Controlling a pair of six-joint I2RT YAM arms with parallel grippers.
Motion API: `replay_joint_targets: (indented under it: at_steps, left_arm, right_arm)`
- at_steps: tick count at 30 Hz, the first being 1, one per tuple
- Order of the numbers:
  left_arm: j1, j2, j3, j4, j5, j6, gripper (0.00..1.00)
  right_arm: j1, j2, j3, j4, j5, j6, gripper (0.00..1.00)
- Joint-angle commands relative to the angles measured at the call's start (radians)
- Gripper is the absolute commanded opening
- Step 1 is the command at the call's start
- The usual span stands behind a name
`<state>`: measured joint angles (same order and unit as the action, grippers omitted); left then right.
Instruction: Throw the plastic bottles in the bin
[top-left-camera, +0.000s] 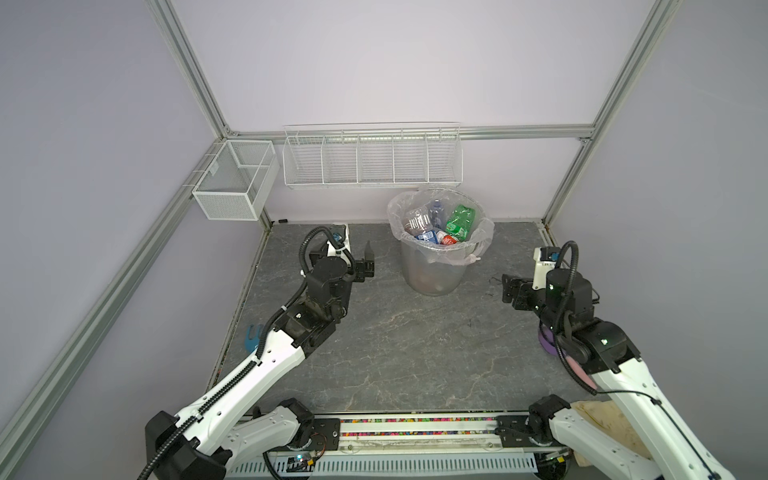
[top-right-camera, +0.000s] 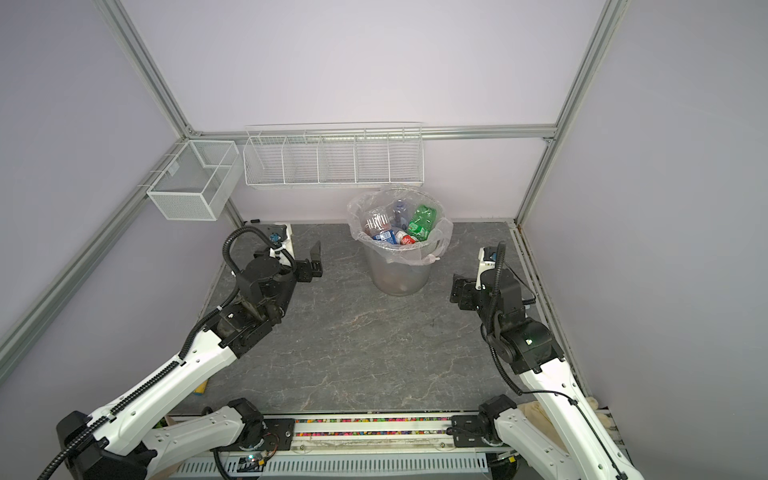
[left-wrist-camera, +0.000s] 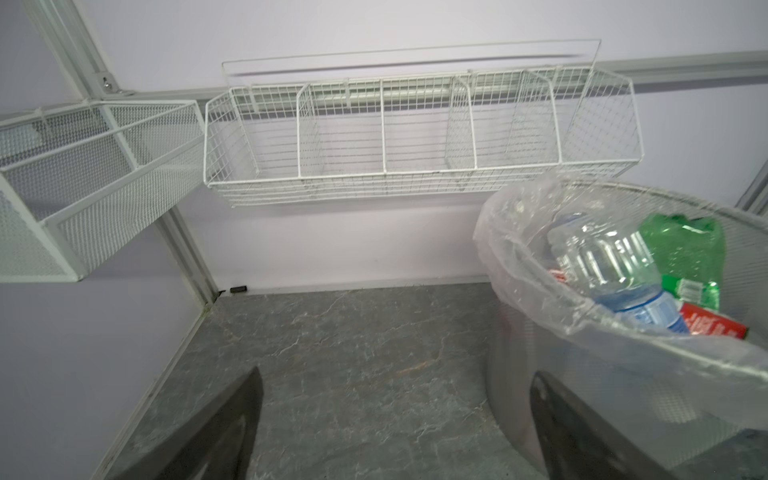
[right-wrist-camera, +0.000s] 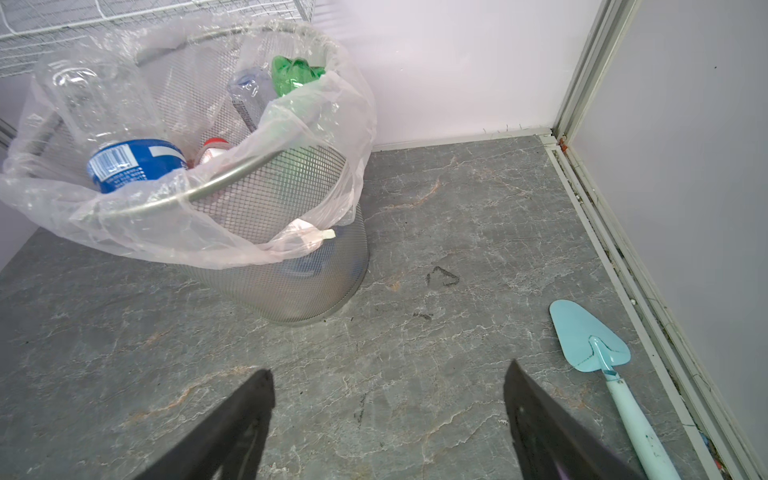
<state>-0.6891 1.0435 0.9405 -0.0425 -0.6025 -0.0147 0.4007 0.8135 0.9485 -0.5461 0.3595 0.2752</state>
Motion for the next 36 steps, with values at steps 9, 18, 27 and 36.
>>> replay_joint_targets:
  at_steps: [9,18,27,36]
  left_arm:
    - [0.028,-0.059,-0.190,-0.049,-0.280,-0.059,0.99]
    - [0.068,-0.126,-0.367,-0.015,-0.410,-0.108,0.99]
    - [0.089,-0.162,-0.442,-0.071,-0.439,-0.143,0.99]
    - [0.091,-0.194,-0.497,-0.090,-0.438,-0.158,0.99]
  right_arm:
    - [-0.004,-0.083,-0.257,0.260,0.184,-0.091,0.89]
    - [-0.010,0.018,-0.331,0.318,0.143,-0.151,0.89]
    - [-0.015,-0.051,-0.436,0.346,0.286,-0.092,0.89]
    - [-0.016,-0.299,-0.540,0.318,0.335,-0.095,0.89]
